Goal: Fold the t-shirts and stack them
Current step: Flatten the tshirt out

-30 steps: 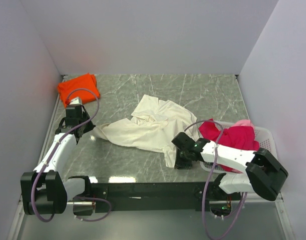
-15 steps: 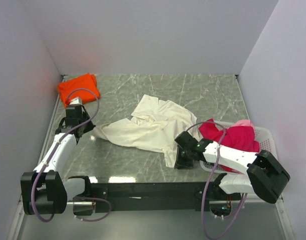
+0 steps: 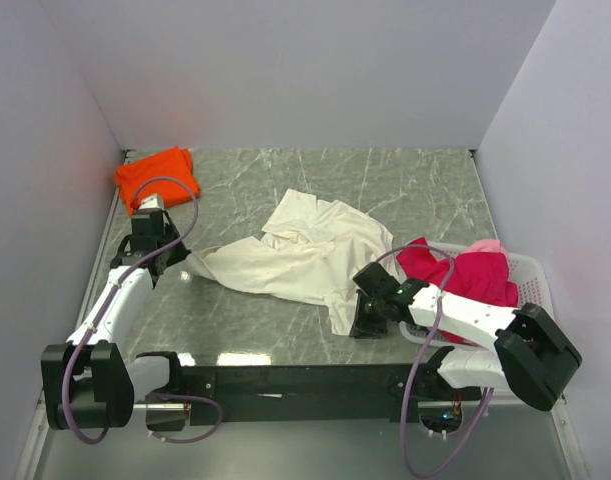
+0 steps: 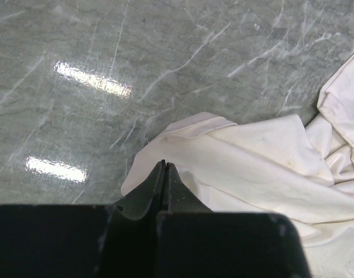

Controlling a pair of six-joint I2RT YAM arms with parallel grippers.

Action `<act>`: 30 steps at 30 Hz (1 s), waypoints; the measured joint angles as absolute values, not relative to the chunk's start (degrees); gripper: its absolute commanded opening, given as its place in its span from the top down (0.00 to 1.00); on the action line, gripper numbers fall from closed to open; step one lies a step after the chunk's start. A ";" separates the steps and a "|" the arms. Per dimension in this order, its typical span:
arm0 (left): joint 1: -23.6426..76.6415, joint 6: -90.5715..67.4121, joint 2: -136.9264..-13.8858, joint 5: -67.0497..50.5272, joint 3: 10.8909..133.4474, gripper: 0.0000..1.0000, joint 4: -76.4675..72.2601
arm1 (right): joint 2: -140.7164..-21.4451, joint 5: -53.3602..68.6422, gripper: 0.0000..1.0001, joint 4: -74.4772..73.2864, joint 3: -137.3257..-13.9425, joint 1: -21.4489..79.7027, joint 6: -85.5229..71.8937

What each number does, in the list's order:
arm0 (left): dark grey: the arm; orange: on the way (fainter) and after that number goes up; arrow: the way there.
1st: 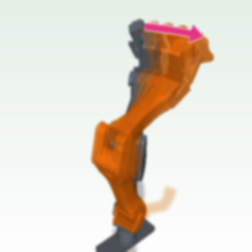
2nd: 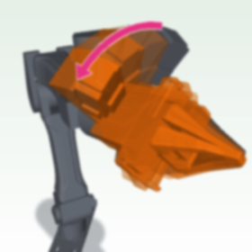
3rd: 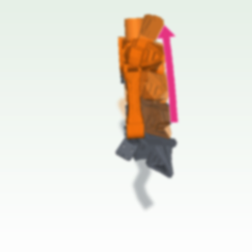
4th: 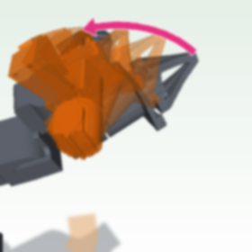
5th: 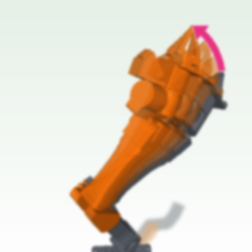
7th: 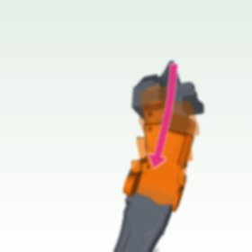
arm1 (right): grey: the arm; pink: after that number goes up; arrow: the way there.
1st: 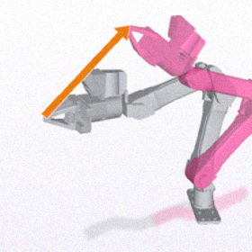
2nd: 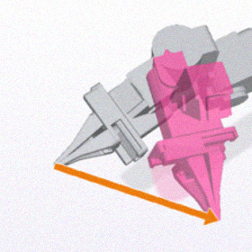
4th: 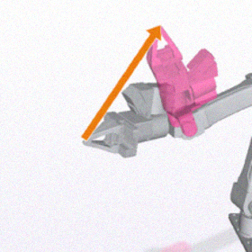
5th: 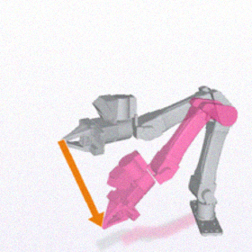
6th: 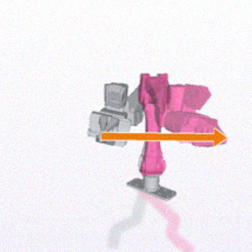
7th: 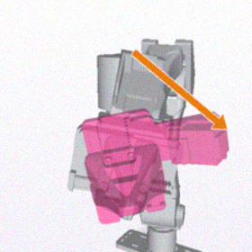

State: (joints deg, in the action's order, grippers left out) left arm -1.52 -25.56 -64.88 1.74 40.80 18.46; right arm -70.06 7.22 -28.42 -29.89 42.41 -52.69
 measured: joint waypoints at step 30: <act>-4.82 -25.06 -65.73 8.95 41.12 0.99 21.30 | -53.65 2.13 1.00 -49.67 -33.67 38.98 -50.50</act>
State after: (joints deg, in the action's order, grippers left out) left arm -4.82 -25.06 -65.73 8.95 41.12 21.30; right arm -53.65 2.13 -49.67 -33.67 38.98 -50.50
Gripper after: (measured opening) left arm 0.013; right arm 0.009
